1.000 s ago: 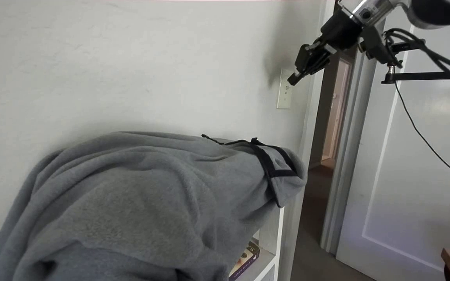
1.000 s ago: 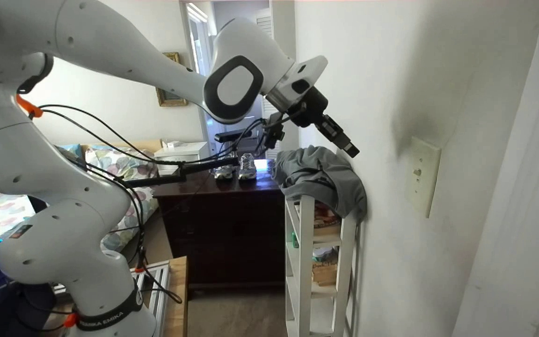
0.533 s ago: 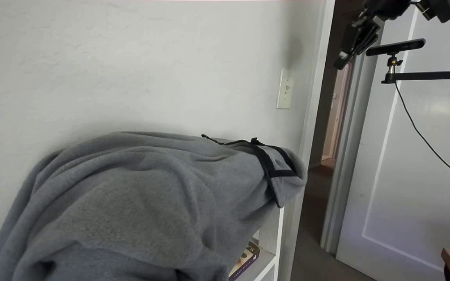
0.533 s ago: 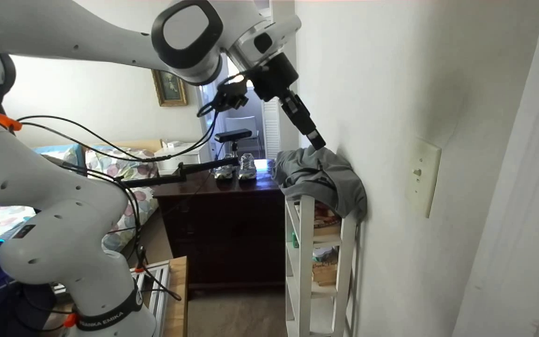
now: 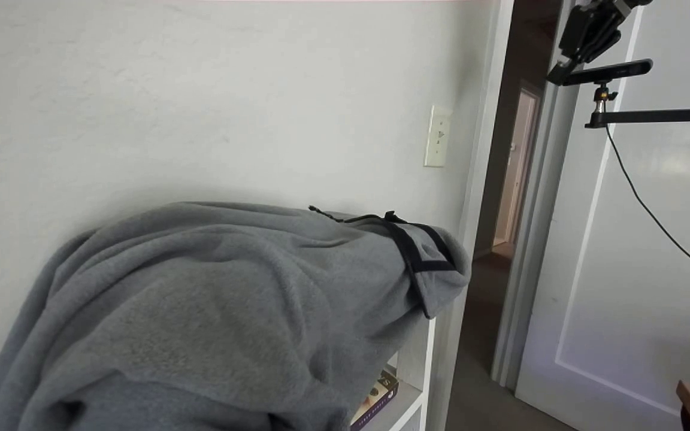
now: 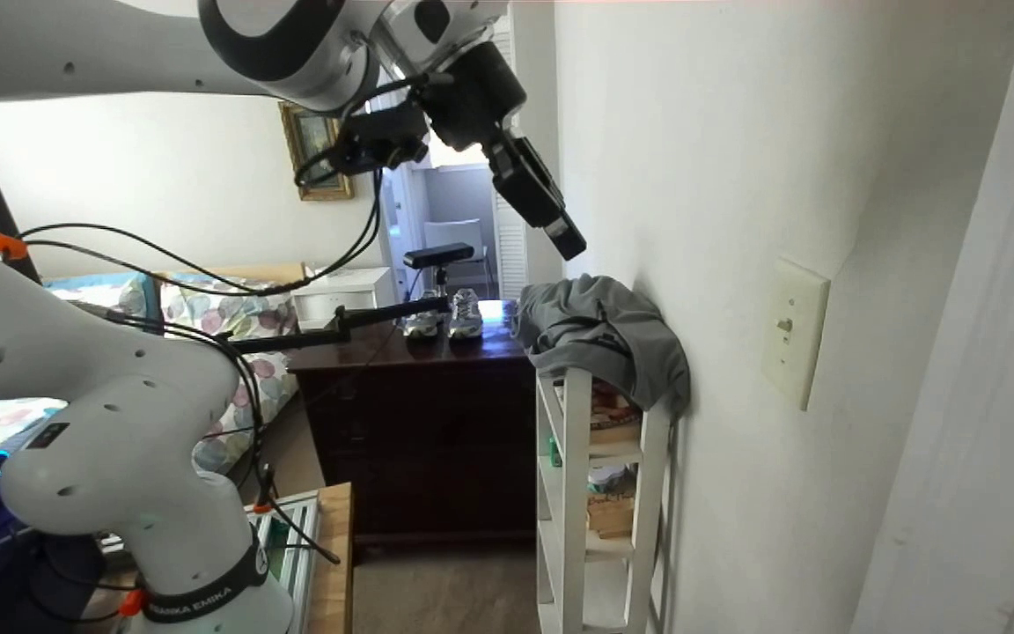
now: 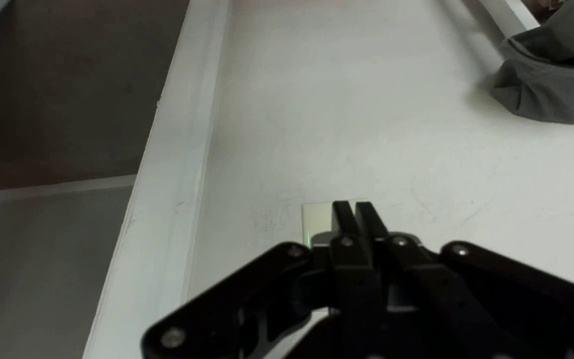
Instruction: Turn on the light switch.
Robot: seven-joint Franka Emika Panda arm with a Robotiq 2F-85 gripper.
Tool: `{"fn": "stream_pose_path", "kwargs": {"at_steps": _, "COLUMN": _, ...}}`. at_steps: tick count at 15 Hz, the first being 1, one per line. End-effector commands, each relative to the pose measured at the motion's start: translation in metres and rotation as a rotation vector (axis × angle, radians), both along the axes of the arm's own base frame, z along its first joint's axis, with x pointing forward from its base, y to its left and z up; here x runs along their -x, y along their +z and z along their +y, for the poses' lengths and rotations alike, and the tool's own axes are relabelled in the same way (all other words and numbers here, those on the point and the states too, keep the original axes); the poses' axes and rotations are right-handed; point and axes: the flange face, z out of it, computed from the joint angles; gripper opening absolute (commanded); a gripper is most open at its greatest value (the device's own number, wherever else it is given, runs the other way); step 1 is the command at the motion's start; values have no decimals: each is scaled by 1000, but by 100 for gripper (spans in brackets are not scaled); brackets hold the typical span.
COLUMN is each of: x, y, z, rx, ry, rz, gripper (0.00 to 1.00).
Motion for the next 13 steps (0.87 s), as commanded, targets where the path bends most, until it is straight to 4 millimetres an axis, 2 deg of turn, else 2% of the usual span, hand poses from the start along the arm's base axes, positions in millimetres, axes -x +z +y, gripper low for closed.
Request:
{"fn": "stream_pose_path", "kwargs": {"at_steps": 1, "x": 14, "y": -4, "z": -1, "rx": -30, "ry": -48, "rz": -17, "gripper": 40}}
{"fn": "stream_pose_path", "kwargs": {"at_steps": 2, "x": 13, "y": -11, "z": 1, "rx": -47, "ry": -63, "rz": -17, "gripper": 45}}
{"fn": "stream_pose_path", "kwargs": {"at_steps": 3, "x": 7, "y": -1, "z": -5, "rx": -21, "ry": -33, "rz": -2, "gripper": 28}}
{"fn": "stream_pose_path", "kwargs": {"at_steps": 6, "x": 6, "y": -11, "z": -2, "rx": -33, "ry": -48, "rz": 9, "gripper": 45}}
{"fn": "stream_pose_path", "kwargs": {"at_steps": 13, "x": 6, "y": -12, "z": -2, "rx": -36, "ry": -53, "rz": 9, "gripper": 45}}
